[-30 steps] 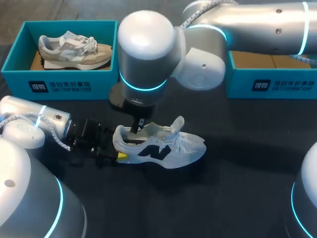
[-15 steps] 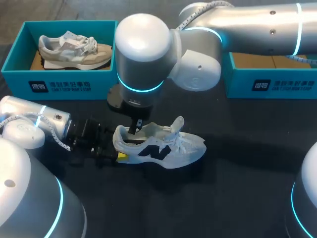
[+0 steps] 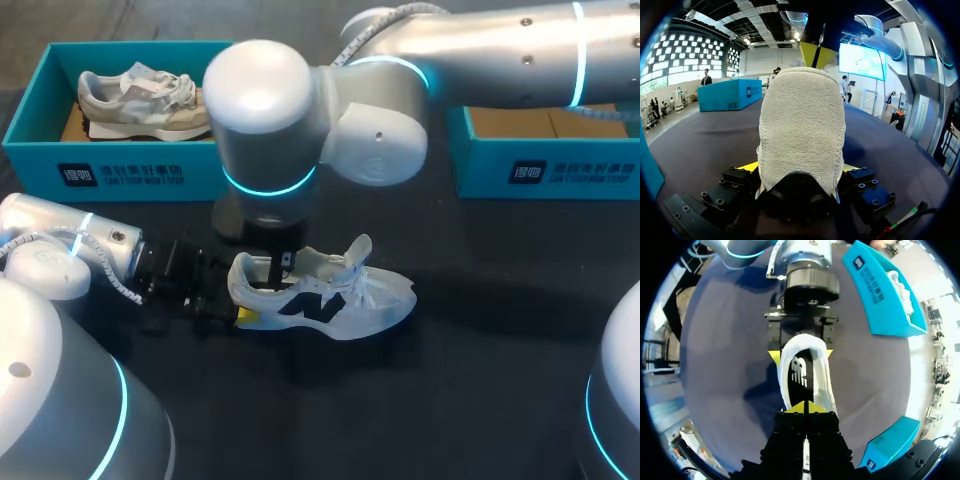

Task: Take the shoe out of the shoebox, open the shoe tongue, remove and reinsert the insole, then place the shoe into the shoebox

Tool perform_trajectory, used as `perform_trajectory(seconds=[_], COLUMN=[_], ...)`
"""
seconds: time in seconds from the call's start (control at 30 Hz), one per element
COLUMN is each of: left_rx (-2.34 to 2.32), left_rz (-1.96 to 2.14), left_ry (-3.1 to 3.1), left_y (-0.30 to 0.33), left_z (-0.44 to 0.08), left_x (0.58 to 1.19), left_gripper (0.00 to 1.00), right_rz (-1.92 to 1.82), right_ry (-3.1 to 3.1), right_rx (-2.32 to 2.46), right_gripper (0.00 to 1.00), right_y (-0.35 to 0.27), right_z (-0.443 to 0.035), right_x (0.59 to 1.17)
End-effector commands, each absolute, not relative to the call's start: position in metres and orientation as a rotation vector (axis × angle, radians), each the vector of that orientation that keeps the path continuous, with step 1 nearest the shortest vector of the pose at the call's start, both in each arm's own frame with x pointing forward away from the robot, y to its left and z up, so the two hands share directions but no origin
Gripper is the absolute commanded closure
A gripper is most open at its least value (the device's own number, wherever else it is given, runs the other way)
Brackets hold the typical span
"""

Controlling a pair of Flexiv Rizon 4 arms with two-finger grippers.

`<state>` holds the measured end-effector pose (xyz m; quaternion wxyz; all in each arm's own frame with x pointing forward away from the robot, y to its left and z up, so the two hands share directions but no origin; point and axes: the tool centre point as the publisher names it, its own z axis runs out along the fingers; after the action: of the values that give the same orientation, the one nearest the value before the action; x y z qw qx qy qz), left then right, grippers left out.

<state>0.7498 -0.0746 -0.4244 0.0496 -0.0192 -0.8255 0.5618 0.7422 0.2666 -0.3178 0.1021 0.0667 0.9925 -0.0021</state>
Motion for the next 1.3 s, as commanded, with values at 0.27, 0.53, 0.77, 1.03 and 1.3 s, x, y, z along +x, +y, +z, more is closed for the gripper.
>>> perform_trajectory(seconds=[0.27,0.53,0.77,1.03,1.3], left_rx=[-0.056,-0.056,-0.056,-0.056,-0.056], left_rz=[1.713,1.713,1.713,1.713,1.713], left_ry=[-2.516,-2.516,-2.516,-2.516,-2.516], left_y=[-0.076,-0.076,-0.076,-0.076,-0.076], left_z=[-0.428,-0.428,-0.428,-0.428,-0.428], left_x=[0.75,0.75,0.75,0.75,0.75], left_gripper=[1.0,1.0,1.0,1.0,1.0], right_rz=[-0.096,-0.111,-0.122,-0.082,-0.073], right_ry=[2.976,3.032,3.065,3.075,3.09], right_rx=[0.145,0.137,0.125,0.174,0.153], right_gripper=[1.0,1.0,1.0,1.0,0.56], right_y=[0.275,0.259,0.252,0.244,0.246], right_z=[-0.35,-0.367,-0.371,-0.378,-0.385], right_x=[0.756,0.761,0.753,0.758,0.765])
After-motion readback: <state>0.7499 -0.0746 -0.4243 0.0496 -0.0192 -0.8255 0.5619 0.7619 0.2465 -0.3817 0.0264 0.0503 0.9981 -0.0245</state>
